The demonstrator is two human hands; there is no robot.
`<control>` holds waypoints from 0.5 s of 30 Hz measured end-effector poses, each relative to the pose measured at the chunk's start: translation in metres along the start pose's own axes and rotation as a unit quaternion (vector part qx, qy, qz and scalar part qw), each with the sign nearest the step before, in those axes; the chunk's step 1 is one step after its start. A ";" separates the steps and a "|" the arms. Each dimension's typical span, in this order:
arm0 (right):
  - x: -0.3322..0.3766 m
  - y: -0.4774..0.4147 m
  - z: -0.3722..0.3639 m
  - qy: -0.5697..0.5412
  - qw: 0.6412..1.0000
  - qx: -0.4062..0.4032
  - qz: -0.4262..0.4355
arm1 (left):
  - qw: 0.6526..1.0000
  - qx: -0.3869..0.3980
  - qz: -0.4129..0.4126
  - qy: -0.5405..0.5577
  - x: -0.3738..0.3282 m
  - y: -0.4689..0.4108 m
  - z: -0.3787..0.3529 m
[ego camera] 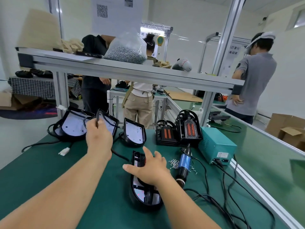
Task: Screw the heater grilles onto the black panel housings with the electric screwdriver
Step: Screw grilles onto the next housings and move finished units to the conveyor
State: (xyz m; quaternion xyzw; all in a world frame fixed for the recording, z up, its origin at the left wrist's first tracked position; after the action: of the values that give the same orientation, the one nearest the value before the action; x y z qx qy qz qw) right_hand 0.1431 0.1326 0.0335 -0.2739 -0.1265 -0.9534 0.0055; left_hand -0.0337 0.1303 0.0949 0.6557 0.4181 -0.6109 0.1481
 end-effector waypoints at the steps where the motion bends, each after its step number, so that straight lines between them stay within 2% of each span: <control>1: 0.000 -0.002 -0.002 -0.004 1.000 -0.005 -0.005 | 0.999 0.017 -0.041 -0.008 -0.001 0.010 0.003; 3: 0.002 -0.001 -0.002 -0.017 0.999 -0.026 -0.005 | 0.992 0.085 -0.097 -0.004 -0.003 0.029 0.010; 4: 0.003 0.000 -0.002 -0.025 0.999 -0.042 -0.001 | 0.987 0.125 -0.098 0.015 -0.002 0.038 0.014; 6: 0.005 0.002 -0.003 -0.041 0.996 -0.079 0.012 | 0.976 0.209 -0.062 0.019 0.002 0.053 0.022; 9: 0.010 0.008 -0.004 -0.048 0.992 -0.110 0.046 | 0.944 0.312 -0.006 -0.108 0.013 0.069 0.034; 12: 0.016 0.015 -0.004 -0.081 0.986 -0.123 0.076 | 0.902 0.378 0.068 -0.199 0.022 0.078 0.045; 14: 0.022 0.018 -0.004 -0.111 0.981 -0.127 0.094 | 0.884 0.412 0.107 -0.192 0.023 0.082 0.046; 15: 0.025 0.019 -0.005 -0.121 0.979 -0.125 0.104 | 0.887 0.417 0.108 -0.168 0.023 0.083 0.044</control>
State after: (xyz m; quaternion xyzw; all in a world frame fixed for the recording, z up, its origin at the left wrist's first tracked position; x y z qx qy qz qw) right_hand 0.1207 0.1144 0.0472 -0.3975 0.0235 -0.9156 0.0549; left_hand -0.0051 0.0568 0.0380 0.5858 0.0208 -0.8102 -0.0059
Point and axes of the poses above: each hand's wrist, its own y-axis away from the middle knuckle, its own z-axis out of the back of the hand, x = y × z, the point moved 2 cm from there along -y, towards the middle knuckle, and after that the axes turned 8 degrees about -z, right-handed, at the moved point
